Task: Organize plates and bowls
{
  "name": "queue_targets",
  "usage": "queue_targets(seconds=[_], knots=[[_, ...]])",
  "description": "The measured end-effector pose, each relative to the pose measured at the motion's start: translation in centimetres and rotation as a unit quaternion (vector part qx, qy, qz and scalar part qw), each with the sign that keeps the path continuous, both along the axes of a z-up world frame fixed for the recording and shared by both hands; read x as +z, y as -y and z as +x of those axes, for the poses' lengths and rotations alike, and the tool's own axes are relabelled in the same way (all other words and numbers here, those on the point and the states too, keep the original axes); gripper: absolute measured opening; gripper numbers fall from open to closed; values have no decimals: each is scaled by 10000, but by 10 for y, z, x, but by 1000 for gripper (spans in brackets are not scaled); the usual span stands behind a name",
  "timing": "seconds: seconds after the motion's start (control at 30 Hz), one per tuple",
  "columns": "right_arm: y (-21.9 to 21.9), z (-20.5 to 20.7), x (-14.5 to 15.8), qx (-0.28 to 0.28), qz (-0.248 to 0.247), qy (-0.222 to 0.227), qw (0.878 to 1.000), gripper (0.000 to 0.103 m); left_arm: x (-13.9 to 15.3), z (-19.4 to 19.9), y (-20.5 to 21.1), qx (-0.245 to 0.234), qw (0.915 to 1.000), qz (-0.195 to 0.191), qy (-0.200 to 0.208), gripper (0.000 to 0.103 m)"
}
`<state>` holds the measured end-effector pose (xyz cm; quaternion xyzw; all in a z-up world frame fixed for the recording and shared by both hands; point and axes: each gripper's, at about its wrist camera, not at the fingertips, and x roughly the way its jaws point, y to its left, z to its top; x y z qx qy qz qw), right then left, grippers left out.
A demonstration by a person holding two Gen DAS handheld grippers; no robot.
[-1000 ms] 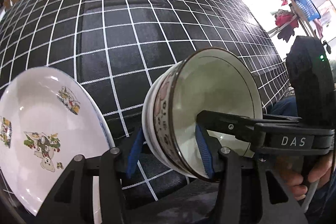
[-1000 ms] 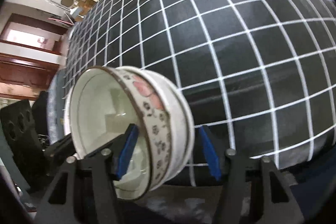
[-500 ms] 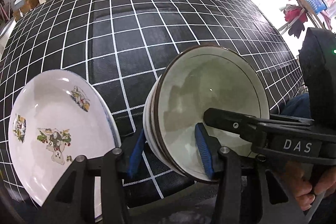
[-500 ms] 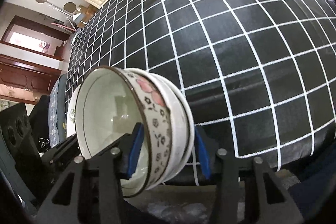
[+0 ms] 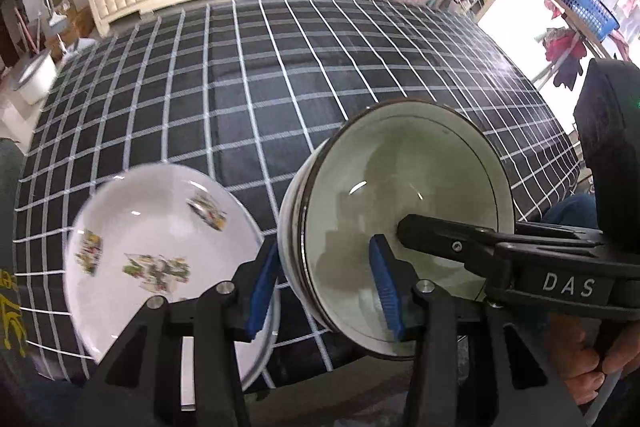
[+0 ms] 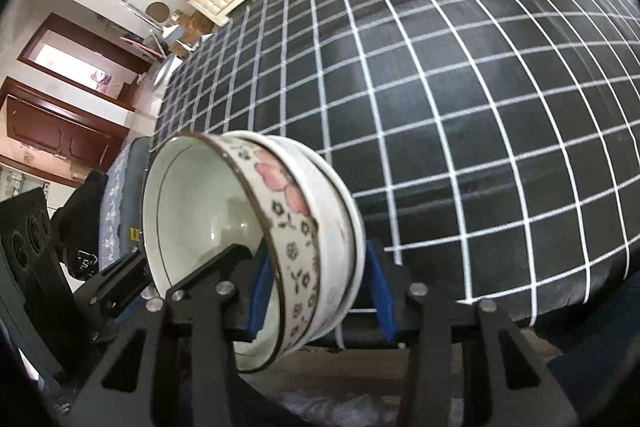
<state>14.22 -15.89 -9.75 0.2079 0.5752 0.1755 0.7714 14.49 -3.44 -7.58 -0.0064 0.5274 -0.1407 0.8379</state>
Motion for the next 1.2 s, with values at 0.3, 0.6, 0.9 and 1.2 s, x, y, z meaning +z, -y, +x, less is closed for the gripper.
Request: queue_targets(seconds=[0.3,0.6,0.9,1.2], knots=[[-47,15,24,356,184,185,9990,48,36,0,-42,377,9985,228,327,44],[-107,31,16,902,325,48,9954,44,34,-7,-101,932,9947,367,235,43],[-146,41,-12,1158,339,-401,9919,44,3,-5,-127,1208,9922,300,-102,44],[-144,46,-23,1132,301,-631,9911,43,-9,3,-138,1261,9917,61,-228,43]])
